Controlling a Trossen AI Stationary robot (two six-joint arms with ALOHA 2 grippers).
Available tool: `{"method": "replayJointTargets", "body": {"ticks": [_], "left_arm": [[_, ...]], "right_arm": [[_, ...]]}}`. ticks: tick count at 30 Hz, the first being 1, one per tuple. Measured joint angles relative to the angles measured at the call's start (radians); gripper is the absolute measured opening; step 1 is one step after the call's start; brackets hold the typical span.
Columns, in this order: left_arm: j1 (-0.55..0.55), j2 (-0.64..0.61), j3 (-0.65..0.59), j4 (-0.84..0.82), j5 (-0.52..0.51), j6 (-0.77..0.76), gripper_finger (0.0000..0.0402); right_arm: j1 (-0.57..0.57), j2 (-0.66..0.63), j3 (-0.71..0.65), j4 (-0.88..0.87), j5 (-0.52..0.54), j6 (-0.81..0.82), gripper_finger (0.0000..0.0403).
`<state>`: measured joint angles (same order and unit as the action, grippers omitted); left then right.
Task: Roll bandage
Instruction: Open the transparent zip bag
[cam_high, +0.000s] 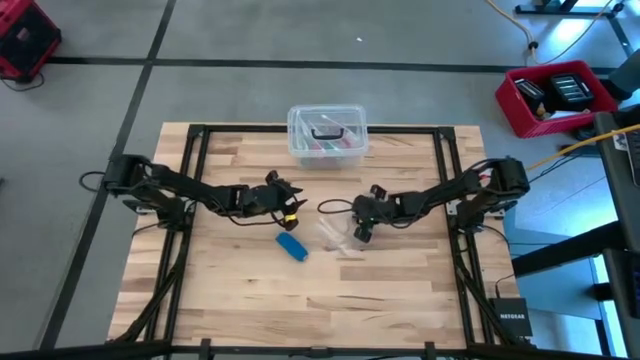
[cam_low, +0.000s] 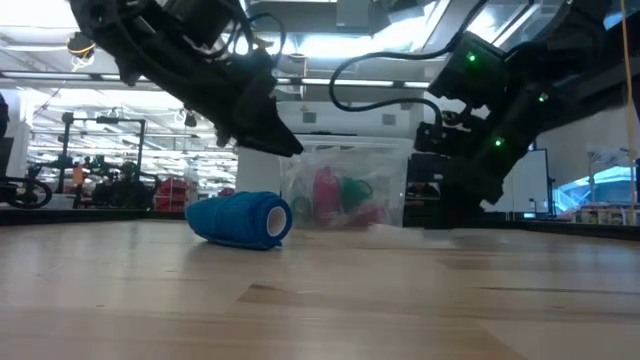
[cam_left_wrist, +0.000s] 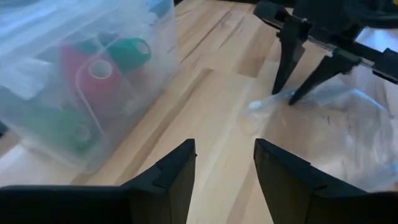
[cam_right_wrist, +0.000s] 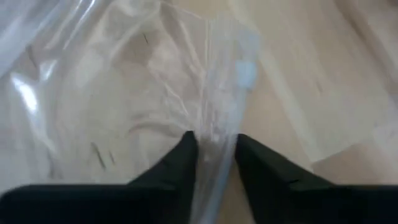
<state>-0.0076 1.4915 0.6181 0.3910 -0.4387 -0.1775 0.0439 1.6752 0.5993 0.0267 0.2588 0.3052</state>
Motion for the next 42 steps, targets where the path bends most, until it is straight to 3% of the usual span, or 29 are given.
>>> {"method": "replayJointTargets", "body": {"ticks": [5,12,18,22,34,42], "left_arm": [[0.0,0.046,0.0,0.054,0.008,-0.027,0.0155],[-0.009,0.053,0.0,0.064,0.013,-0.05,0.0155],[-0.01,0.03,0.001,0.071,0.149,-0.088,0.0155],[-0.01,0.031,0.0,0.073,0.214,-0.112,0.0155],[0.029,0.032,0.0,0.059,0.237,-0.171,0.0155],[0.063,0.032,0.0,0.07,0.393,-0.266,0.0155]], "right_arm": [[0.009,0.012,-0.004,0.03,0.07,-0.087,0.0016],[0.024,0.02,0.061,0.032,0.186,-0.354,0.0011],[0.103,0.016,0.171,0.05,0.398,-0.63,0.0011],[0.14,0.015,0.192,0.142,0.43,-0.795,0.0005],[0.139,0.014,0.192,0.21,0.42,-0.834,0.0005],[0.139,0.013,0.192,0.234,0.421,-0.836,0.0005]]}}
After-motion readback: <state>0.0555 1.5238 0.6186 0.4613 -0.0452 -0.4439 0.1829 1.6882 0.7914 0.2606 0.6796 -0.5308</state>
